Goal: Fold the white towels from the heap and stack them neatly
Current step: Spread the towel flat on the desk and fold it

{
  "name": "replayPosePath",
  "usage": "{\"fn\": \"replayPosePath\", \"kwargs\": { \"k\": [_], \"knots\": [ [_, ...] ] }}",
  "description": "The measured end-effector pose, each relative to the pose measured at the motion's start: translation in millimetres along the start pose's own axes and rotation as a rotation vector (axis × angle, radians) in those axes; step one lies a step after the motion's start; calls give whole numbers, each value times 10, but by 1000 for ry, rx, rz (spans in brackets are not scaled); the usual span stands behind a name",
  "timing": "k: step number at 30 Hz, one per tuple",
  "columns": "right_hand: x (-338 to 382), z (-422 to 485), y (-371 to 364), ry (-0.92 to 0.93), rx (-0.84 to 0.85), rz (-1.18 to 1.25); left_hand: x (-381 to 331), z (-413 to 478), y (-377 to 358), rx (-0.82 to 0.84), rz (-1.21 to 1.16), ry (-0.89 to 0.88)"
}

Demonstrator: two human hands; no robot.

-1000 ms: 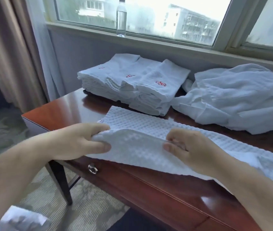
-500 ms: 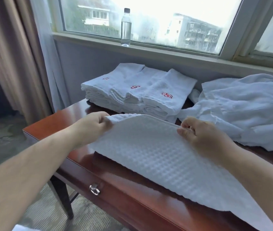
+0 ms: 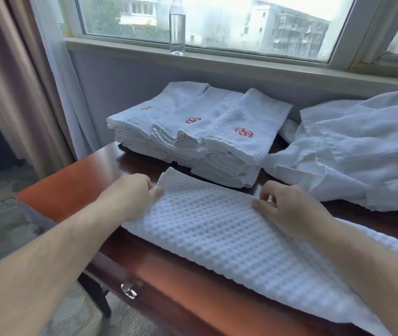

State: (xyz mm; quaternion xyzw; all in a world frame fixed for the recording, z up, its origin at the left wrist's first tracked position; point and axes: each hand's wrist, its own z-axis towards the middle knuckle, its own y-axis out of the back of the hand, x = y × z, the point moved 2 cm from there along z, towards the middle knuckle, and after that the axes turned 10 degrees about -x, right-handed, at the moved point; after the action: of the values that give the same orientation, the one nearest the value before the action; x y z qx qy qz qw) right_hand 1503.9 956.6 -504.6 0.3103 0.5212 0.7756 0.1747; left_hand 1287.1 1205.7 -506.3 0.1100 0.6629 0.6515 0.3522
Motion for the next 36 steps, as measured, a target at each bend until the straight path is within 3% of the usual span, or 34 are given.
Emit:
{"fn": "replayPosePath", "kwargs": {
  "k": [4,6,8,11,20,23,27,28,32,36],
  "knots": [
    [-41,-62,90,-40,31,-50,-79,-123,37,-130,74,-2],
    [-127,-139,182,-49,35,-59,-219,-242,56,-325,65,-128],
    [-270,-236,308,-78,27,-53,-468,-396,35,-421,-29,-334],
    [-540,-397,540,-162,72,-11,-917,-635,-76,-246,-125,-551],
    [-1368,-1045,1015,-290,201,246,-2017,-1055,-702,195,-117,-858],
    [-1605,-1114,1107,-265,164,114,-2110,-1069,-789,203,-12,-883],
    [-1760,-1064,1186,-236,-177,59,-2063,-1061,-796,192,54,-883],
    [-1769,-1039,1160,-234,-192,52,-2047,-1049,-795,182,62,-880],
    [-1890,-1130,1051,-243,0,49,-2014,-1015,-812,166,41,-847],
    [-2014,-1271,1178,-228,33,103,-2272,-848,-781,67,-30,-778]
  ]
}}
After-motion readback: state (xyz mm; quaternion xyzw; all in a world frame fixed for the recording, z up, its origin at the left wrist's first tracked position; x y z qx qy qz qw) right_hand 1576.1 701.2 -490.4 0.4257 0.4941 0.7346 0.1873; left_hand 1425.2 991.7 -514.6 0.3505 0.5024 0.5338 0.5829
